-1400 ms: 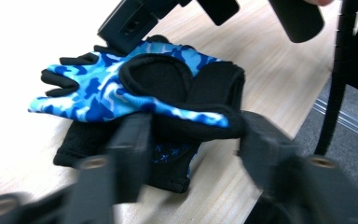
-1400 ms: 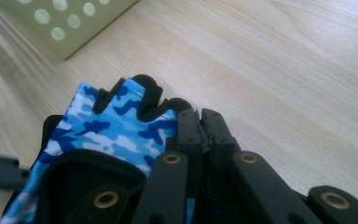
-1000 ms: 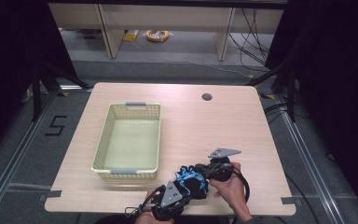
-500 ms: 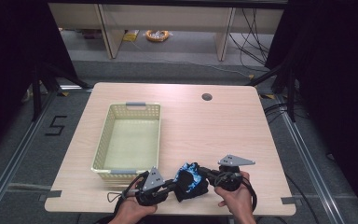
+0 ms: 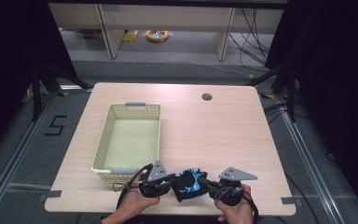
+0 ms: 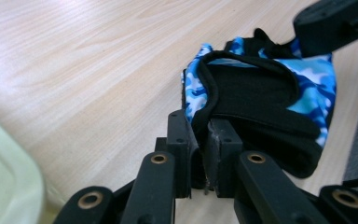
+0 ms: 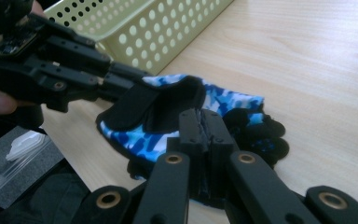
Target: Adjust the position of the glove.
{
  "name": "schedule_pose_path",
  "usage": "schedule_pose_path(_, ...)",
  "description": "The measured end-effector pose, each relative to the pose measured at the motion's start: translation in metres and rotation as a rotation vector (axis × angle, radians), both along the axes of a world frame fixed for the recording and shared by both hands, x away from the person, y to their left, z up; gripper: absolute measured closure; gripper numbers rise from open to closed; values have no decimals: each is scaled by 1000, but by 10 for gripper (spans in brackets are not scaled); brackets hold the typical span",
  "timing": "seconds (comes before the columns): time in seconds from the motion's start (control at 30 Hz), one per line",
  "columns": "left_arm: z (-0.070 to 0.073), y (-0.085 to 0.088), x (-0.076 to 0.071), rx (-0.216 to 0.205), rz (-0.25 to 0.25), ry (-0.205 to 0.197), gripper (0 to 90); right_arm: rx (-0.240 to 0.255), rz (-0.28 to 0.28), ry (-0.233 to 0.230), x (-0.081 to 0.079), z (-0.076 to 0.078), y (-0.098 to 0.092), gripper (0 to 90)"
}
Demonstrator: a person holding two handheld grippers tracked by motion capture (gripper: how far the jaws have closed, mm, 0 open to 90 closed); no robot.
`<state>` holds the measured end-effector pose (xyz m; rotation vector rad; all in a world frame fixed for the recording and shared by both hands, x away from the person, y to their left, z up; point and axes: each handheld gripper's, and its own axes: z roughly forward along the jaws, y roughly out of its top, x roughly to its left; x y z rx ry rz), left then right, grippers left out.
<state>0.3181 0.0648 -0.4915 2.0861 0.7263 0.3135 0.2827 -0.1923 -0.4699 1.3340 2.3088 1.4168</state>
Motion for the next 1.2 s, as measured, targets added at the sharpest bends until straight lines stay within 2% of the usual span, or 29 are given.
schedule_pose_path(0.03, -1, 0, 0, -16, -6, 22, 806, -24, 12, -39, 1, -3, -1, 885)
schedule_pose_path(0.07, -3, -1, 0, -17, 2, 7, 806, 3, 3, 1, -2, -4, 2, 885)
schedule_pose_path(0.1, -4, 0, 1, -15, -3, 13, 806, -26, 14, -33, 1, -7, 1, 884)
schedule_pose_path(0.17, -8, 1, -1, -10, -3, 20, 804, -15, 21, -12, 1, -11, 1, 883)
schedule_pose_path(0.2, -9, 2, 0, 13, -3, 13, 801, -19, 20, 10, 0, -14, 2, 882)
schedule_pose_path(0.23, -10, 1, -3, 1, 6, 23, 799, -30, 24, 18, 1, -15, 1, 882)
schedule_pose_path(0.27, -11, 1, -3, 25, -4, 5, 796, -24, 5, 42, -2, -16, 3, 880)
schedule_pose_path(0.33, -12, 0, -6, 40, -19, -4, 792, -41, 31, 48, 1, -21, 0, 876)
schedule_pose_path(0.37, -13, -1, -7, 33, -18, -2, 790, -39, 17, 35, 1, -23, 0, 873)
schedule_pose_path(0.4, -13, 0, -8, 53, -21, -11, 786, -44, 24, 44, 0, -24, 0, 869)
schedule_pose_path(0.47, -14, 0, -9, 51, -30, -10, 765, -44, 20, 60, -2, -25, -1, 839)
schedule_pose_path(0.5, -15, 1, -10, 73, -39, -16, 753, -78, 11, 69, -3, -24, -1, 831)
schedule_pose_path(0.53, -15, 1, -12, 61, -33, 0, 734, -78, 14, 69, -3, -26, -2, 814)
schedule_pose_path(0.57, -16, 2, -13, 79, -34, -10, 717, -78, 17, 60, -2, -28, -2, 798)
schedule_pose_path(0.6, -16, 3, -13, 89, -35, -11, 694, -86, 13, 90, -4, -29, -2, 780)
schedule_pose_path(0.67, -14, 6, -13, 90, -46, -15, 675, -90, 25, 82, -5, -30, 0, 750)
schedule_pose_path(0.7, -14, 8, -16, 89, -38, 7, 664, -94, 23, 72, -5, -30, 1, 737)
schedule_pose_path(0.77, -14, 11, -20, 77, -33, 13, 636, -89, 26, 68, -7, -26, 1, 703)
schedule_pose_path(0.83, -14, 15, -24, 65, -40, 33, 606, -79, 0, 34, -7, -21, -3, 651)
schedule_pose_path(0.87, -13, 17, -26, 74, -36, 40, 591, -67, -14, 44, -7, -18, -6, 641)
schedule_pose_path(0.9, -13, 19, -28, 51, -36, 65, 573, -77, -28, 8, -7, -16, -9, 627)
schedule_pose_path(0.93, -13, 21, -27, 54, -36, 69, 543, -77, -61, 20, -6, -12, -14, 584)
schedule_pose_path(0.97, -14, 20, -29, 23, -16, 104, 526, -55, -95, 10, -5, -11, -16, 559)
schedule_pose_path(1.0, -13, 22, -28, 31, -19, 108, 513, -63, -96, 14, -3, -10, -18, 541)
schedule_pose_path(1.03, -14, 22, -28, 9, -6, 129, 503, -93, -95, 5, -1, -10, -22, 516)
schedule_pose_path(1.1, -13, 23, -25, 21, -5, 119, 490, -83, -100, 15, 4, -11, -21, 494)
schedule_pose_path(1.13, -13, 22, -26, -3, 6, 130, 482, -106, -92, 15, 7, -11, -21, 486)
schedule_pose_path(1.17, -13, 23, -25, -1, 15, 142, 479, -114, -88, 22, 9, -11, -20, 482)
schedule_pose_path(1.2, -12, 24, -24, 11, -1, 136, 474, -118, -78, 31, 14, -13, -17, 481)
